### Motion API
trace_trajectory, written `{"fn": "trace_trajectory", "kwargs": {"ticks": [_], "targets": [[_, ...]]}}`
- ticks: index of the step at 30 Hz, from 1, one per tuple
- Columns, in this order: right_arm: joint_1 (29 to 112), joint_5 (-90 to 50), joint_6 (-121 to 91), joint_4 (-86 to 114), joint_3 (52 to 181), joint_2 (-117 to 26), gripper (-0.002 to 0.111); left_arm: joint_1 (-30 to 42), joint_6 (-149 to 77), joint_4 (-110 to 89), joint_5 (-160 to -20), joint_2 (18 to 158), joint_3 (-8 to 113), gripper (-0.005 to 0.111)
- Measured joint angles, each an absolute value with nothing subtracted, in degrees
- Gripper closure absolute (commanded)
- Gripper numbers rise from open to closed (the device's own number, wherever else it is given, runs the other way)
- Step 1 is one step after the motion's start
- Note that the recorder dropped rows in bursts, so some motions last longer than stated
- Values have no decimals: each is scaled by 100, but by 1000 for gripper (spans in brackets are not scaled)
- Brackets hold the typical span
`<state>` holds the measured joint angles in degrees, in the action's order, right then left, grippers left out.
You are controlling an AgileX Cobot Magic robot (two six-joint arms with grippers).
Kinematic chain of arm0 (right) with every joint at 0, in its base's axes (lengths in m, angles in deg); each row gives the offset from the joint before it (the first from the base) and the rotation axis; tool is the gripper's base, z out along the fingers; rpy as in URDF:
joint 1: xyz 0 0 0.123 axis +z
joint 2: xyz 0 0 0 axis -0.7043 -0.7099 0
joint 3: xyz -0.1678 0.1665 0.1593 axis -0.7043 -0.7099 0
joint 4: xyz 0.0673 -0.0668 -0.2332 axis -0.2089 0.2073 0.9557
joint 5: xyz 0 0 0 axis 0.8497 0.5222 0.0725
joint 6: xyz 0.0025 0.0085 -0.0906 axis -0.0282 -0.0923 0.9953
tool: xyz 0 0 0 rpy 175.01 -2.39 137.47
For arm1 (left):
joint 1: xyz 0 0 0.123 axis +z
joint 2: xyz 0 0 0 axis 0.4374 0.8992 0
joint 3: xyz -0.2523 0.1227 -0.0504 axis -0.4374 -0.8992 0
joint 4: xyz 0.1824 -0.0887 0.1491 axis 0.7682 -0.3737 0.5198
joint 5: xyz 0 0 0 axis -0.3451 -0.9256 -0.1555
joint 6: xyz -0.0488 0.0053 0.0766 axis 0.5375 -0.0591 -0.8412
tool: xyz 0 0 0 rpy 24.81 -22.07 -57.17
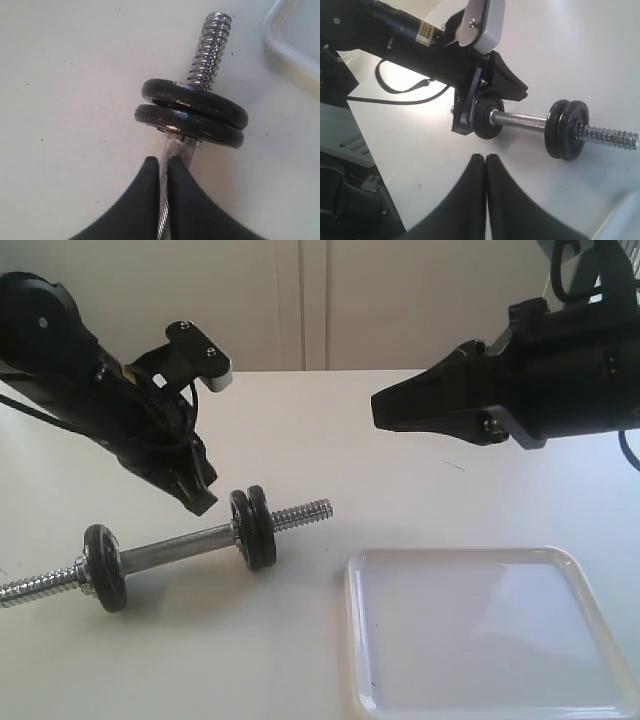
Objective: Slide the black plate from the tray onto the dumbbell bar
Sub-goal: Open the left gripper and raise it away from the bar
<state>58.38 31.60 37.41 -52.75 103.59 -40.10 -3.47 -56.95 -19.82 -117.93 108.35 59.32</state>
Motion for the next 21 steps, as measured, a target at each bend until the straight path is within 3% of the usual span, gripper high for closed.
{"fn": "trace_trajectory", "kwargs": {"ticks": [21], "targets": [[5838,2729,3741,-4601,10359,-4010,108,-347,-3112,-872,-12955,8522,5530,107]]}}
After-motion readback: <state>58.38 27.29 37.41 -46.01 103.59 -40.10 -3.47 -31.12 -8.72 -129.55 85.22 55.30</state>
